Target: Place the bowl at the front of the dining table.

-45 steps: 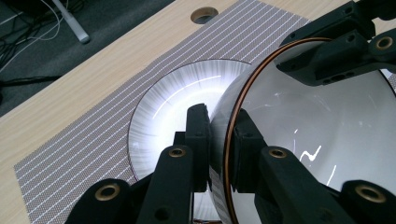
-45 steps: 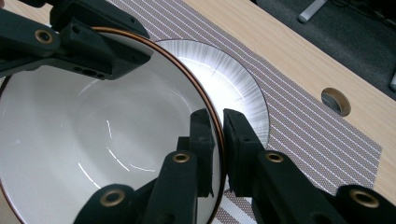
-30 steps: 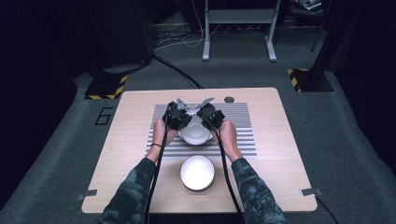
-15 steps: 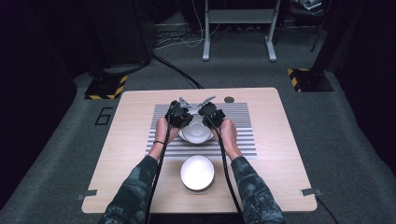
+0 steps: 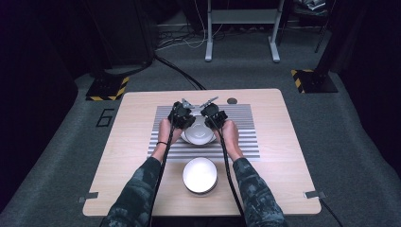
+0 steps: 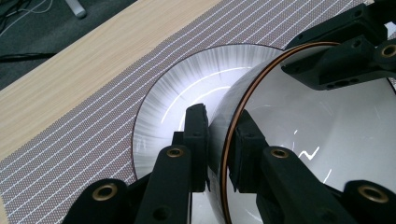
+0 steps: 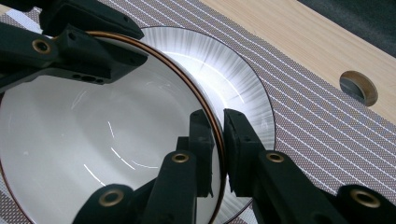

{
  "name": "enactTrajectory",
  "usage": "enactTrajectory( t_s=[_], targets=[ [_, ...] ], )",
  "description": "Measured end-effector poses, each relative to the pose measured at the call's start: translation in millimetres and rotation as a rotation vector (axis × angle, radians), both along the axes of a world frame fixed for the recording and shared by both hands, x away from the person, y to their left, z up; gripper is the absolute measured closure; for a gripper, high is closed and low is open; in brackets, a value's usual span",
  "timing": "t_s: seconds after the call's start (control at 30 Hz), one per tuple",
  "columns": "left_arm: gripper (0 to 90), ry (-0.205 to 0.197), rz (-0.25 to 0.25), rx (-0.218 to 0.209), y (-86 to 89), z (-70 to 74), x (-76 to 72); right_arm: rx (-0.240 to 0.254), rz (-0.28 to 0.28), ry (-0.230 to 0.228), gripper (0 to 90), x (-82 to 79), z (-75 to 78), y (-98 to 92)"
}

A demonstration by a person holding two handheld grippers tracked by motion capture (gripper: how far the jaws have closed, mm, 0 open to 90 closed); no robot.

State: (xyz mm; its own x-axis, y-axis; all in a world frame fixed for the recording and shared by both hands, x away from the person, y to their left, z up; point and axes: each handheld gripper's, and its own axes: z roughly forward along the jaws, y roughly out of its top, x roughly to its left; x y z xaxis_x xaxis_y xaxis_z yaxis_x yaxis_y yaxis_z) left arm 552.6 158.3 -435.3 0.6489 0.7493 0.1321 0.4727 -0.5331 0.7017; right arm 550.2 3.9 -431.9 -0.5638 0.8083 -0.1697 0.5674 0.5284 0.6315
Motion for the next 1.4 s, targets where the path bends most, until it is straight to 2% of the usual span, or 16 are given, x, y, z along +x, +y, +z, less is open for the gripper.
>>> enactTrajectory(
  t_s=[0.27,0.43,0.6,0.63,0.77,0.87,1.03,1.17,1.27,1.4],
  targets=[
    [79.2,0.012,0.004,0.002,-0.5,-2.6,4.1,-0.003,-0.002,0.004,82.2,4.1,-2.4,0.2],
    [79.2,0.023,0.009,0.004,-0.5,-5.1,7.0,0.01,-0.017,0.028,82.1,6.6,-4.7,0.9],
    [79.0,0.026,0.017,-0.006,-0.8,-6.3,7.8,0.013,-0.021,0.027,81.9,8.8,-6.2,0.9],
    [79.0,0.025,0.018,-0.005,-1.0,-6.3,7.8,0.017,-0.037,0.041,81.9,7.9,-5.8,1.7],
    [78.8,0.027,0.022,-0.01,-1.3,-6.8,8.8,0.013,-0.026,0.033,81.7,10.0,-6.6,0.3],
    [77.1,0.016,0.049,-0.037,-0.9,-8.7,10.2,0.038,-0.049,0.036,82.1,12.0,-8.6,0.2],
    [76.2,0.015,0.067,-0.046,-1.9,-10.2,11.9,0.054,-0.068,0.049,82.1,13.8,-9.7,-0.2],
    [75.0,0.023,0.083,-0.063,-1.5,-11.4,13.8,0.058,-0.086,0.063,81.9,16.3,-10.6,-0.5],
    [74.0,0.034,0.109,-0.095,-0.1,-14.1,16.0,0.063,-0.1,0.068,81.6,18.5,-11.9,-0.4],
    [74.0,0.049,0.127,-0.103,1.4,-15.9,18.8,0.071,-0.118,0.079,81.0,21.2,-12.4,0.8]
  ],
)
